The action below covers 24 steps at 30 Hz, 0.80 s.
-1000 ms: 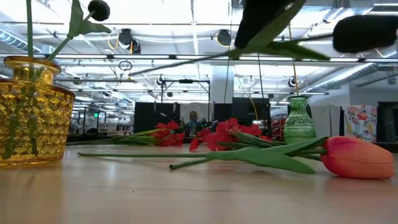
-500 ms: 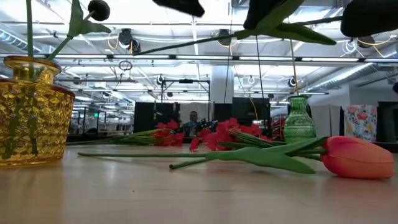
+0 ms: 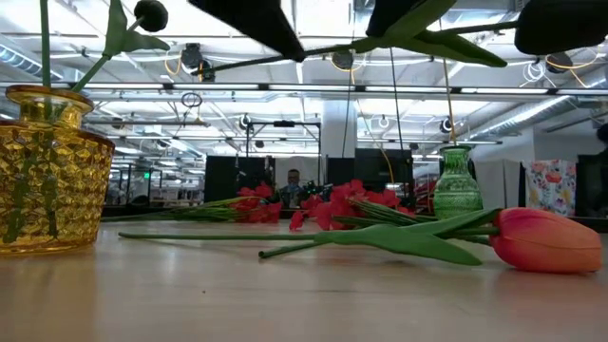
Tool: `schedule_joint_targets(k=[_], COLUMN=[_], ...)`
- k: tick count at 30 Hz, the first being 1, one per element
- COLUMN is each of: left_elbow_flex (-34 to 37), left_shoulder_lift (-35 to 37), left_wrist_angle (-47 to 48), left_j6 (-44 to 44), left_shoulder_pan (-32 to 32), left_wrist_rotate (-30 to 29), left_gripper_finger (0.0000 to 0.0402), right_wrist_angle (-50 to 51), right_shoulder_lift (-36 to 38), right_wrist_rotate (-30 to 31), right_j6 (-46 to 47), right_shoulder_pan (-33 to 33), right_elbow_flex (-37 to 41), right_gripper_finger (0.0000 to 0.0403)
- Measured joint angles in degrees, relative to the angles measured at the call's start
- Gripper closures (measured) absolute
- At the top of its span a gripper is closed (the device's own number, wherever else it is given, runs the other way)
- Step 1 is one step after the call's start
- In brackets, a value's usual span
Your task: Sort flowers into vase by color
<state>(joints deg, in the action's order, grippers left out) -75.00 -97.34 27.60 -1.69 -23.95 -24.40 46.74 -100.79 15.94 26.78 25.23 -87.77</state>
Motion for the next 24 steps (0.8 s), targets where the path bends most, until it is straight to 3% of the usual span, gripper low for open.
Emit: schedule_joint_targets(k=[9,21,24], left_elbow_flex=[0.0,-1.1,-2.1], left_shoulder_lift=[0.0,0.0,0.0], left_wrist_angle=[1.6,3.4,3.3], left_j6=[-0.2,-2.6,-3.6], left_shoulder_pan=[0.3,0.4,0.1], left_wrist_rotate=[-0.3,-0.6,-0.7], left_gripper_finger=[0.0235,0.0378,0.0394], right_wrist_angle=[-2.7,-3.1,-3.4], right_shoulder_lift=[0.1,0.1,0.1], right_wrist_rotate=[-1.2,0.1,0.8], right_j6=[-1.8,-0.5,0.8], right_shoulder_pan=[-0.4,-0.5,-0.5], right_elbow_flex=[0.0,0.0,0.0], right_gripper_finger=[0.0402,0.0401,0.0382])
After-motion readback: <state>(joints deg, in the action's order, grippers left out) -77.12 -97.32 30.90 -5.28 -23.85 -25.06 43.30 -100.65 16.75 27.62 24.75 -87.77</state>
